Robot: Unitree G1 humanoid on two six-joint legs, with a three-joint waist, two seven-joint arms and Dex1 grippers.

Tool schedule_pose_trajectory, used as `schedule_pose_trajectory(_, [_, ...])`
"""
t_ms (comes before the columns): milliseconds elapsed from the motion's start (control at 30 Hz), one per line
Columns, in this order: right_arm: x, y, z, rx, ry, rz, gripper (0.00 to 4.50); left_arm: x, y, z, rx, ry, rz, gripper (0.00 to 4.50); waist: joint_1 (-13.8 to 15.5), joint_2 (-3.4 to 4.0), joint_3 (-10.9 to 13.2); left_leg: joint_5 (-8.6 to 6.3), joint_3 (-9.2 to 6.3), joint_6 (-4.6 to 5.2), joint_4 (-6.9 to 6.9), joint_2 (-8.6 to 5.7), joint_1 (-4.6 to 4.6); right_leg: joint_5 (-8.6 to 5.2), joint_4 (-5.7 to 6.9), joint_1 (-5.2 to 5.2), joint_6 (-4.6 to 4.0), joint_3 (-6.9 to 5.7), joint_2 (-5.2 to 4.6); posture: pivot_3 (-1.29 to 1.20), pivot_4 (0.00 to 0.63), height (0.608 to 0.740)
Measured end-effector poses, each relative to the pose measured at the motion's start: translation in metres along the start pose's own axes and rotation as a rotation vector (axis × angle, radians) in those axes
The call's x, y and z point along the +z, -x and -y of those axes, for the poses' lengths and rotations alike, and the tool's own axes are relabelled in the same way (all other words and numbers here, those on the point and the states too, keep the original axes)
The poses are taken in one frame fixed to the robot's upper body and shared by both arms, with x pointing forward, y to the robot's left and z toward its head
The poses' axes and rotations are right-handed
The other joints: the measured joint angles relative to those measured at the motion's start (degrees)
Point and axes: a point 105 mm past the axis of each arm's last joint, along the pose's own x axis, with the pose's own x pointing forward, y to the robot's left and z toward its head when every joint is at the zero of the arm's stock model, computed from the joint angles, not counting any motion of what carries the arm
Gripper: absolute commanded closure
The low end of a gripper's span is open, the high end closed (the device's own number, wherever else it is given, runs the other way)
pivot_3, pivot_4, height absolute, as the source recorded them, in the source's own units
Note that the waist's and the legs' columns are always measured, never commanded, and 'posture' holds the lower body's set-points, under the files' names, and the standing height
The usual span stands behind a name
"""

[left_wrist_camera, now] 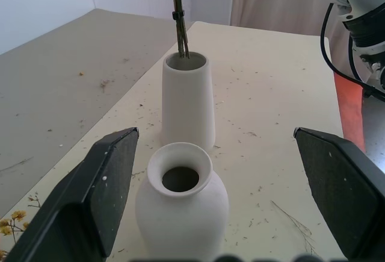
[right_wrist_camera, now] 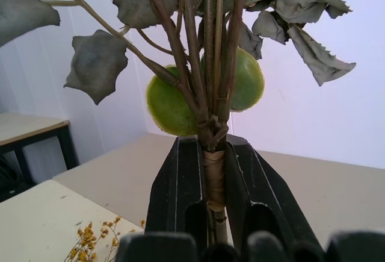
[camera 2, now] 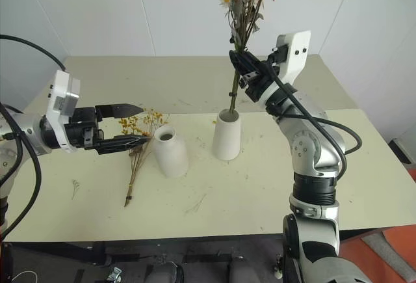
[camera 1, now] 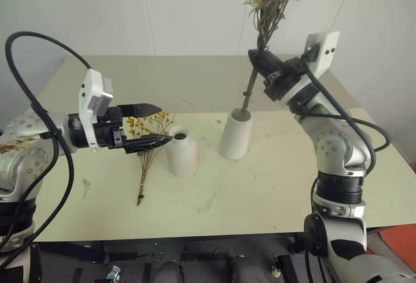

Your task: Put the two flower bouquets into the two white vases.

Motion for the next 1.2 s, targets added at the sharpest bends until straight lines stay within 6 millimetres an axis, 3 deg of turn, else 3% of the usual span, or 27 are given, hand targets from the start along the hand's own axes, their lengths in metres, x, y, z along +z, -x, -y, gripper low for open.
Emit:
schedule_pose_trajectory(300, [-0.034, 0.005, -0.002, -0.006, -0.007, -0.073, 4.28, 0.001, 0.002, 0.000, 0.007, -0.007, 0.003, 0.00, 0.0, 0.00, 0.0, 0.00, 0.00, 0.00, 0.00, 0.01, 0.01, 0.00, 0.00, -0.01, 0.00, 0.00, 0.01, 0.00, 0.150, 0.740])
schedule_pose_trajectory(500, [-0.062, 0.014, -0.010, -0.004, -0.027, -0.144, 2.29, 0.001, 0.002, 0.000, 0.009, -0.007, 0.003, 0.00, 0.0, 0.00, 0.0, 0.00, 0.00, 0.00, 0.00, 0.00, -0.01, 0.00, -0.01, -0.02, 0.00, 0.00, 0.00, 0.00, 0.150, 0.740])
schedule_pose_trajectory(733, [-0.064, 0.028, -0.012, -0.004, 0.010, -0.151, 0.02, 0.001, 0.002, 0.000, 0.008, -0.008, 0.001, 0.00, 0.0, 0.00, 0.0, 0.00, 0.00, 0.00, 0.00, 0.00, -0.01, 0.00, 0.00, -0.01, 0.00, 0.00, 0.00, 0.00, 0.150, 0.740])
schedule_pose_trajectory(1000, [-0.042, 0.057, 0.000, 0.037, 0.132, -0.198, 0.02, -0.002, 0.012, -0.003, 0.065, 0.002, -0.015, 0.00, 0.1, -0.01, 0.0, 0.00, 0.00, 0.00, 0.00, 0.00, 0.00, -0.01, -0.02, 0.00, 0.00, 0.00, 0.00, 0.00, 0.150, 0.740])
schedule_pose_trajectory(1200, [-0.018, 0.085, -0.006, 0.241, 0.168, -0.316, 0.02, -0.024, 0.027, -0.012, 0.258, 0.076, -0.181, 0.00, 0.0, -0.04, 0.0, -0.01, -0.01, 0.01, -0.01, 0.02, 0.11, -0.01, -0.04, 0.10, 0.01, 0.01, 0.01, 0.00, 0.150, 0.740])
